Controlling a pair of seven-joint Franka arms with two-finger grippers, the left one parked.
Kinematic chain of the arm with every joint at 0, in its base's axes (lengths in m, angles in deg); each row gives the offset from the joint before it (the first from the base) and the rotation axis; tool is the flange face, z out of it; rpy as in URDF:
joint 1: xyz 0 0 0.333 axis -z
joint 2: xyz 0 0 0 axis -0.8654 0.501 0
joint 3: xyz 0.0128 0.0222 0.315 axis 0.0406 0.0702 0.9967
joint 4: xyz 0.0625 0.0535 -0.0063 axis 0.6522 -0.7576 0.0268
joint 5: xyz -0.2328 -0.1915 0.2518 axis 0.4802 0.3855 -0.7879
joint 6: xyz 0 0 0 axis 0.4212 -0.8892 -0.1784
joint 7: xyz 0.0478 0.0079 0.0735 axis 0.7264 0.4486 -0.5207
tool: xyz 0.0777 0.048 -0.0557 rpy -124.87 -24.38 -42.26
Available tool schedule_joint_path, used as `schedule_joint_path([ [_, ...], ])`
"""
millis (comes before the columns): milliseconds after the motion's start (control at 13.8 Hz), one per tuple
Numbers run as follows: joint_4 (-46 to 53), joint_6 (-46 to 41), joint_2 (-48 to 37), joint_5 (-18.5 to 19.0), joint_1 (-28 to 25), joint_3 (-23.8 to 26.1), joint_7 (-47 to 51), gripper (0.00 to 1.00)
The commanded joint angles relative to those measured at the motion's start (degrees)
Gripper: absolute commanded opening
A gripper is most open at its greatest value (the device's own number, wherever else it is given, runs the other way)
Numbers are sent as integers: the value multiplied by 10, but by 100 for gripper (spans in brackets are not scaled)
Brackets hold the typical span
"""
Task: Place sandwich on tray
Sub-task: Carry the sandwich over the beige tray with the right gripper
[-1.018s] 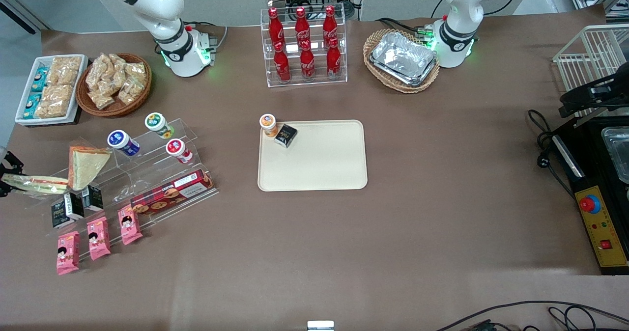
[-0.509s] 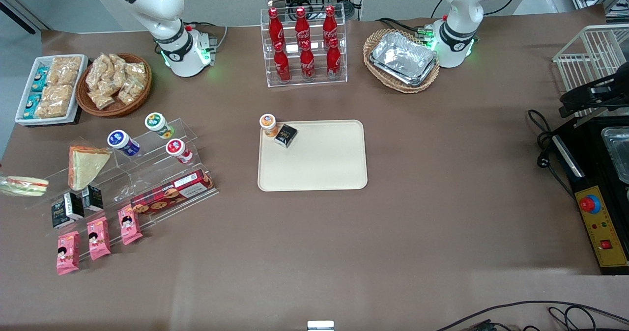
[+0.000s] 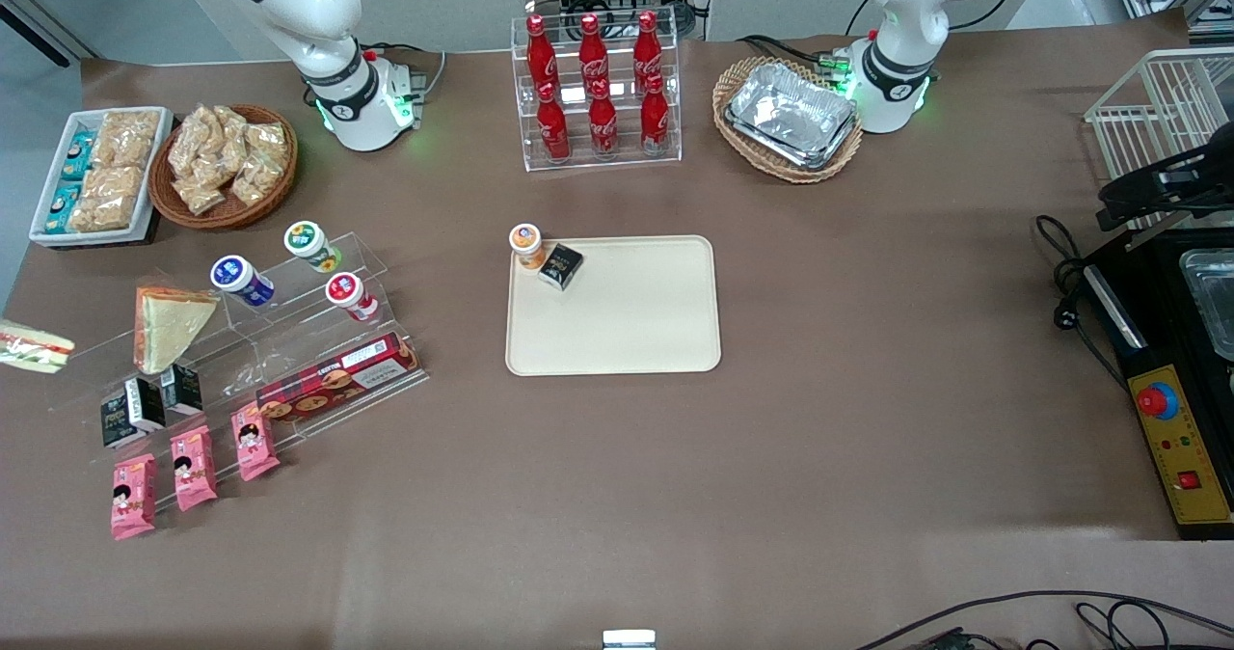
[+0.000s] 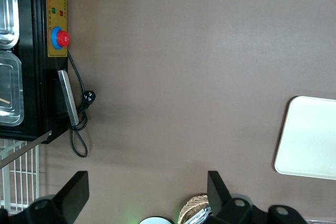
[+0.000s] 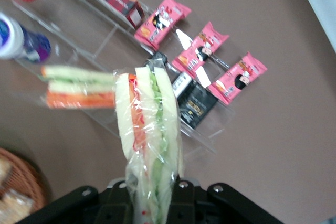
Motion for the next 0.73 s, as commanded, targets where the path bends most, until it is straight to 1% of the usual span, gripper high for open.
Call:
schedule_joint_path([
  [0,20,-46,-15,-6,-54,-1,123,0],
  [218,42,-87,-15,-8,-106,0,243,0],
  [655,46,-93,-23,-14,-236,1,513,0],
])
